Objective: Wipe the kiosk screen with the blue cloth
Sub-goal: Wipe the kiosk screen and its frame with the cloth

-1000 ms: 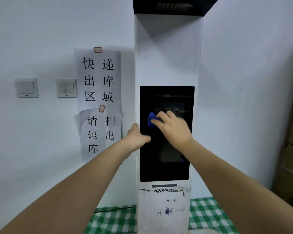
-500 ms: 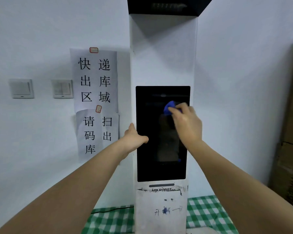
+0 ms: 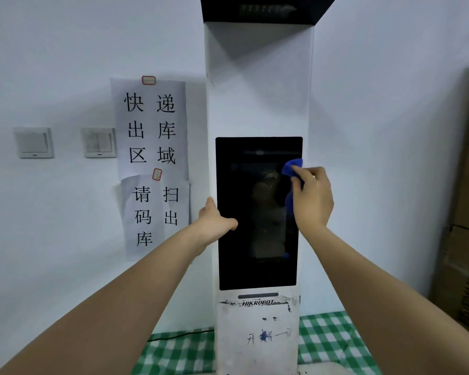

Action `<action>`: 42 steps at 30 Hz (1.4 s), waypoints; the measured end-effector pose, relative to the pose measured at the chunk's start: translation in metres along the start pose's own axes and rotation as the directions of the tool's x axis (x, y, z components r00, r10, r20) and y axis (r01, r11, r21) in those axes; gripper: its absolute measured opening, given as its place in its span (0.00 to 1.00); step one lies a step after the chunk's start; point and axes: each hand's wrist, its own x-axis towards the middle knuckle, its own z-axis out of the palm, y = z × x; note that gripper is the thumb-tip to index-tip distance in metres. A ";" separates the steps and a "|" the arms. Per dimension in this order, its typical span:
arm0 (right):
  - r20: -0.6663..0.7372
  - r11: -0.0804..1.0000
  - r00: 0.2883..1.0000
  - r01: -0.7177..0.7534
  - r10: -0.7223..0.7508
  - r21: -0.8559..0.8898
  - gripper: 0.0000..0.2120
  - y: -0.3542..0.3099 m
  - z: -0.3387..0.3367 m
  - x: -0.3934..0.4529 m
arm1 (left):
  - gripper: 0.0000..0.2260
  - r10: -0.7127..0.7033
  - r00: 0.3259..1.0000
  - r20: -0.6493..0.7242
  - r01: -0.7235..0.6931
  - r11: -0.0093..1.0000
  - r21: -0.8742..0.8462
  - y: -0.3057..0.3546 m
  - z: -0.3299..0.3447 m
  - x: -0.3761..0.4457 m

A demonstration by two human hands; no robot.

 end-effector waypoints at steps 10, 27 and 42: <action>0.102 0.889 0.912 0.411 -0.398 -0.202 0.16 0.021 -0.004 -0.007 | 0.39 0.001 1.000 -0.002 -0.001 1.000 0.029 0.002 0.000 -0.002; -0.018 0.991 0.992 -0.123 0.124 0.056 0.14 0.011 -0.006 -0.001 | 0.38 -0.012 1.000 -0.011 0.013 0.999 0.050 0.003 0.000 -0.005; 0.106 0.988 0.987 0.133 -0.124 -0.079 0.15 0.015 -0.004 -0.032 | 0.39 -0.010 1.000 -0.008 0.011 0.999 0.047 0.001 0.000 -0.001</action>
